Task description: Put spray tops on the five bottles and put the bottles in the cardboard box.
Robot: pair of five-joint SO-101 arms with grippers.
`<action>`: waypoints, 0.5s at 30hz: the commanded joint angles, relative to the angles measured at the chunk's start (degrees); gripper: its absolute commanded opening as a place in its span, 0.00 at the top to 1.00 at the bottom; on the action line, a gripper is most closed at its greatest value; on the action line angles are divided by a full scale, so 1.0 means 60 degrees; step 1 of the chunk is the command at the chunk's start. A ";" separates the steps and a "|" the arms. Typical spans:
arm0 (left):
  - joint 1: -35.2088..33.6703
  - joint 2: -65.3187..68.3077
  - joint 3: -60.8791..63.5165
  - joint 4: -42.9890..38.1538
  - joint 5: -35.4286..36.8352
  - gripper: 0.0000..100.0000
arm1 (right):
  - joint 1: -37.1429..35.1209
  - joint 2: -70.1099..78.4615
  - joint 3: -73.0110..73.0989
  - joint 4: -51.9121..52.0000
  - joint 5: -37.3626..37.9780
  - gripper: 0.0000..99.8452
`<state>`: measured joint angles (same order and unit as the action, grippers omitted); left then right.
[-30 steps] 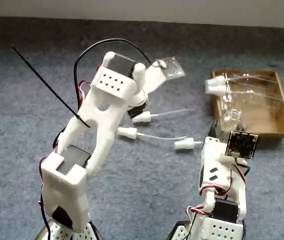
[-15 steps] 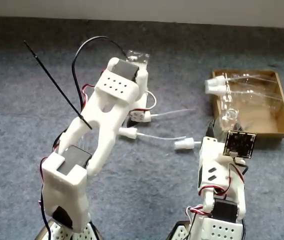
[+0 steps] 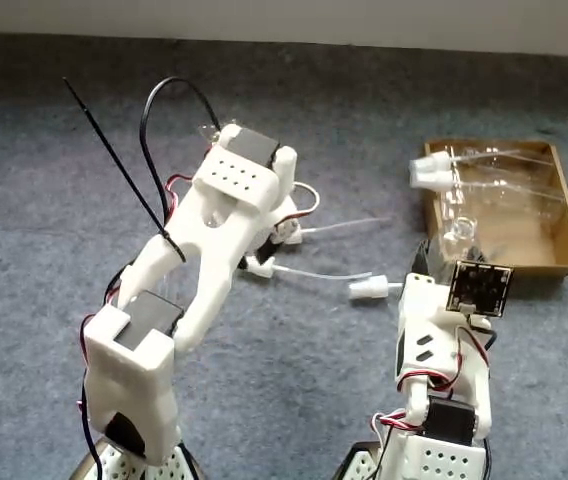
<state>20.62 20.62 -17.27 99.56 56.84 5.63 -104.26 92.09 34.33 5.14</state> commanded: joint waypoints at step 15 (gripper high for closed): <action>0.0330 -0.0505 0.2132 -0.3121 0.4864 0.37 | -0.0081 -0.0037 -0.0081 -0.0286 -0.0044 0.86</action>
<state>25.98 20.62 -6.73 87.87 80.22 5.63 -104.26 92.09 34.33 5.14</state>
